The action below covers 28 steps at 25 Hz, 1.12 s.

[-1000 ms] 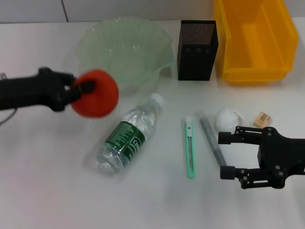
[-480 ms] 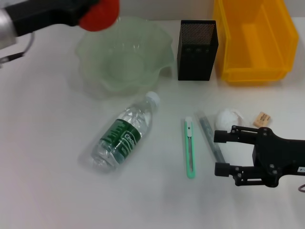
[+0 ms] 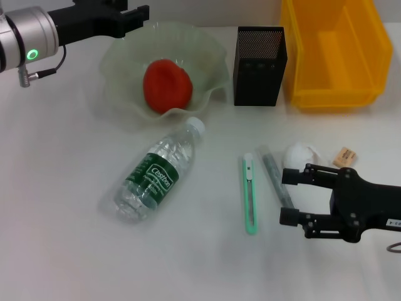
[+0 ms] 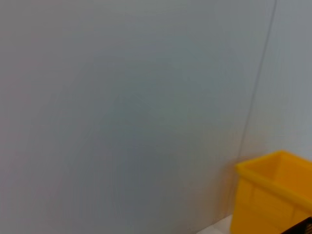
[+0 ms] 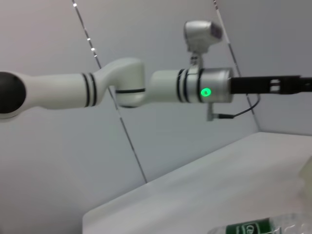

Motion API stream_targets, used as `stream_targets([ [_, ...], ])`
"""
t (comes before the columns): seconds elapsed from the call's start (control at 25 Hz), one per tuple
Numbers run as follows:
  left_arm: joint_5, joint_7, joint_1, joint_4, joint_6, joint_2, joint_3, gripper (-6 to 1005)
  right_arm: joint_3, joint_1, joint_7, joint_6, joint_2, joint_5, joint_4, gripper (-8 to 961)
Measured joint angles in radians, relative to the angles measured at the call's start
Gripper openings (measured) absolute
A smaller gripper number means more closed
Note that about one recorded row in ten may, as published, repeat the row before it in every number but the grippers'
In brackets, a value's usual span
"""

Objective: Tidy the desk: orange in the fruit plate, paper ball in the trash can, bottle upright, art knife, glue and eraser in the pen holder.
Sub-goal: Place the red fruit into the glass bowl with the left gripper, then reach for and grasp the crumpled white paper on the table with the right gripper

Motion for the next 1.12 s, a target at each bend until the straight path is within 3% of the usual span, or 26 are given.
stream_targets([
  [0.08,-0.073,0.021,0.053,0.024,0.120,0.007,-0.018,425,0.029,0.004,0.000,-0.005,-0.001,0.000,0.001,793],
  [0.12,-0.073,0.021,0.053,0.024,0.120,0.007,-0.018,445,0.029,0.004,0.000,-0.005,-0.001,0.000,0.001,793],
  [0.16,-0.125,0.048,0.101,0.042,0.236,0.014,-0.037,465,0.059,0.006,0.002,-0.019,-0.002,0.000,0.000,793],
  [0.2,-0.125,0.048,0.101,0.042,0.236,0.014,-0.037,486,0.059,0.006,0.002,-0.019,-0.002,0.000,0.000,793],
  [0.24,-0.151,0.063,0.129,0.049,0.311,0.021,-0.045,506,0.084,0.007,0.005,-0.032,-0.005,0.001,-0.001,793],
  [0.28,-0.176,0.081,0.179,0.051,0.456,0.043,-0.054,546,0.146,0.013,0.007,-0.079,-0.012,0.002,-0.006,793],
  [0.32,-0.176,0.081,0.179,0.051,0.456,0.043,-0.054,585,0.172,0.019,0.009,-0.100,-0.017,0.005,-0.008,793],
  [0.44,-0.167,0.099,0.239,0.045,0.582,0.070,-0.056,704,0.218,0.039,0.034,-0.144,-0.032,0.014,-0.028,793],
  [0.48,-0.145,0.122,0.280,0.044,0.640,0.086,-0.054,744,0.216,0.067,0.113,-0.150,-0.043,0.015,-0.099,793],
  [0.56,-0.138,0.130,0.295,0.044,0.657,0.091,-0.053,812,0.205,0.084,0.162,-0.147,-0.048,0.013,-0.149,793],
  [0.64,-0.122,0.141,0.325,0.043,0.682,0.099,-0.057,845,0.158,0.119,0.329,-0.145,-0.050,-0.014,-0.328,793],
  [0.68,-0.107,0.145,0.341,0.039,0.687,0.105,-0.060,844,0.095,0.148,0.481,-0.150,-0.050,-0.061,-0.508,793],
  [0.72,-0.099,0.145,0.347,0.035,0.687,0.108,-0.060,843,0.095,0.148,0.481,-0.150,-0.050,-0.061,-0.508,793],
  [0.76,-0.093,0.145,0.351,0.031,0.686,0.109,-0.060,841,0.018,0.170,0.622,-0.149,-0.047,-0.130,-0.683,793],
  [0.8,-0.093,0.145,0.351,0.031,0.686,0.109,-0.060,840,0.018,0.170,0.622,-0.149,-0.047,-0.130,-0.683,793],
  [0.88,-0.082,0.145,0.358,0.022,0.686,0.110,-0.060,838,-0.112,0.202,0.793,-0.140,-0.037,-0.261,-0.910,794],
  [0.92,-0.082,0.145,0.358,0.022,0.686,0.110,-0.060,837,-0.112,0.202,0.793,-0.140,-0.037,-0.261,-0.910,794],
  [0.96,-0.072,0.145,0.358,0.019,0.684,0.107,-0.060,836,-0.191,0.221,0.872,-0.129,-0.026,-0.331,-1.000,794],
  [1.0,-0.072,0.145,0.358,0.019,0.684,0.107,-0.060,835,-0.191,0.221,0.872,-0.129,-0.026,-0.331,-1.000,794],
  [1.08,-0.064,0.146,0.358,0.014,0.677,0.102,-0.060,832,-0.323,0.229,0.952,-0.065,-0.001,-0.451,-1.064,794],
  [1.12,-0.064,0.146,0.358,0.014,0.677,0.102,-0.060,831,-0.323,0.229,0.952,-0.065,-0.001,-0.451,-1.064,794],
])
